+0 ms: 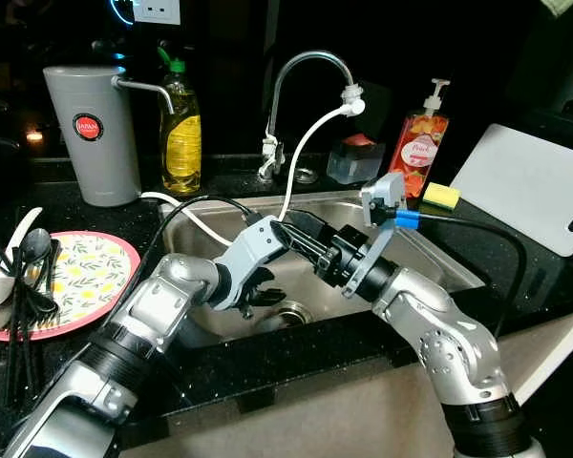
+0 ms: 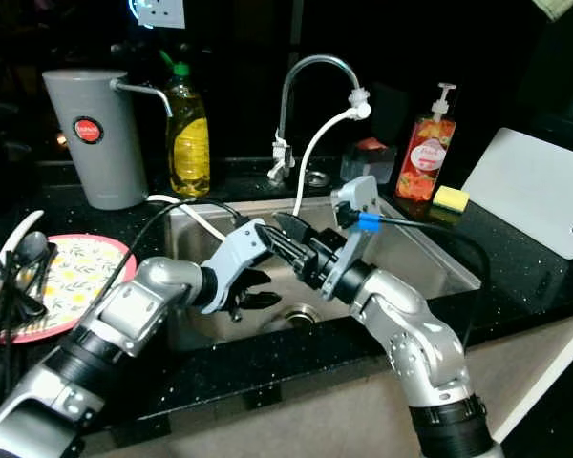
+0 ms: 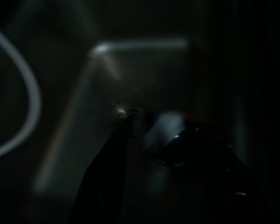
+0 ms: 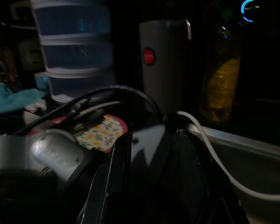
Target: Kitchen organization
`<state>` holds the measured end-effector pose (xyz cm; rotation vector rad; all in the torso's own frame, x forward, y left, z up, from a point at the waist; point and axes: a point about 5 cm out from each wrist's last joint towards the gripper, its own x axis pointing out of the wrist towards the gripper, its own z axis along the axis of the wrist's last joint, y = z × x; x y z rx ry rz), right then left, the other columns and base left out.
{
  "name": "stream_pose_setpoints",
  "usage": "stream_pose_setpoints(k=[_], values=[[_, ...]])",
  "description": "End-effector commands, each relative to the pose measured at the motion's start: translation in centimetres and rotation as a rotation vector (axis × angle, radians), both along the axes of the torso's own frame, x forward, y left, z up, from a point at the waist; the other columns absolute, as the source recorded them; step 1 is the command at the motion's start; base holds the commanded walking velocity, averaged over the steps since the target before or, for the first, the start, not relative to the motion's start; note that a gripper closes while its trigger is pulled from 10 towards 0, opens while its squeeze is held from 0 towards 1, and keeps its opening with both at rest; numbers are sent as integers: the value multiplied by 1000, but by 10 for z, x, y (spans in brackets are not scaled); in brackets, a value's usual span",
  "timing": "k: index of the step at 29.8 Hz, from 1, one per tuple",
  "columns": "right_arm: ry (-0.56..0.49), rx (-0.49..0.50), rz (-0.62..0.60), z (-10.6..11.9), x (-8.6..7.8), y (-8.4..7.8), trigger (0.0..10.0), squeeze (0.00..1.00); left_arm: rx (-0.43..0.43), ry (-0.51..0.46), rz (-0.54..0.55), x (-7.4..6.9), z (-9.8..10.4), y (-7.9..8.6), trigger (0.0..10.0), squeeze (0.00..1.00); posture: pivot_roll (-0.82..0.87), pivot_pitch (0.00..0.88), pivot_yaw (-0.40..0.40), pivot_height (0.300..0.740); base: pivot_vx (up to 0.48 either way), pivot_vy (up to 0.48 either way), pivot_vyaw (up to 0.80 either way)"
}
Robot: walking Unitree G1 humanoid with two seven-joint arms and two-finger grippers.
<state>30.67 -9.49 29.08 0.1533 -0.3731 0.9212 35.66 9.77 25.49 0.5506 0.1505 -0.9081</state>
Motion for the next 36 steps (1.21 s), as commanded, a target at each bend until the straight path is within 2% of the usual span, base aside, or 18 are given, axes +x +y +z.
stream_pose_setpoints(k=[1,2,3,4,5,6,7,10,11,14,18,21,23,24,26,28,33,36], values=[[27,-3,-29,-4,3,-6,10000,0,-65,-96,-10,-5,26,0,10000,0,51,41,-89,740,0,0,0],[27,-3,-29,-4,3,-6,10000,0,-65,-96,-10,-5,26,0,10000,0,51,41,-89,740,0,0,0],[25,-1,-29,-3,3,-6,10000,0,-121,-121,14,-8,37,4,10000,0,52,42,-89,740,0,0,0],[25,-1,-29,-3,3,-6,10000,0,-121,-121,14,-8,37,4,10000,0,52,42,-89,740,0,0,0],[20,2,-31,-3,3,-6,10000,0,-191,-130,44,-11,48,8,10000,0,53,45,-89,740,0,0,0],[20,2,-31,-3,3,-6,10000,0,-191,-130,44,-11,48,8,10000,0,53,45,-89,740,0,0,0],[9,21,-60,1,5,-8,10000,0,-243,-123,27,-23,55,14,10000,0,56,48,-88,740,0,0,0],[2,33,-78,3,6,-10,10000,0,-256,-125,18,-29,57,17,10000,0,56,49,-88,740,0,0,0],[-5,67,-125,8,10,-15,10000,0,-274,-147,28,-42,63,27,10000,0,61,52,-87,740,0,0,0],[-5,100,-180,11,14,-20,10000,0,-291,-175,108,-46,68,40,10000,0,61,52,-87,740,0,0,0],[2,132,-237,13,21,-26,10000,0,-310,-222,308,-44,76,69,10000,0,72,54,-91,740,0,0,0],[4,134,-242,13,21,-27,10000,0,-312,-226,334,-44,77,74,10000,0,73,54,-92,740,0,0,0],[8,135,-253,13,23,-27,10000,0,-253,-256,425,-48,79,90,10000,0,76,54,-92,740,0,0,0],[8,135,-253,13,23,-27,10000,0,-253,-256,425,-48,79,90,10000,0,76,54,-92,740,0,0,0],[14,136,-262,12,24,-28,10000,0,-149,-312,610,-45,79,117,10000,0,79,54,-91,740,0,0,0],[17,138,-267,11,25,-28,10000,0,-129,-331,762,-43,78,136,10000,0,80,53,-89,740,0,0,0],[21,140,-269,9,26,-27,10000,0,-168,-303,989,-41,71,164,10000,0,76,56,-83,740,0,0,0],[25,137,-270,8,26,-27,10000,0,-195,-268,1054,-42,67,175,10000,0,76,60,-83,740,0,0,0]])
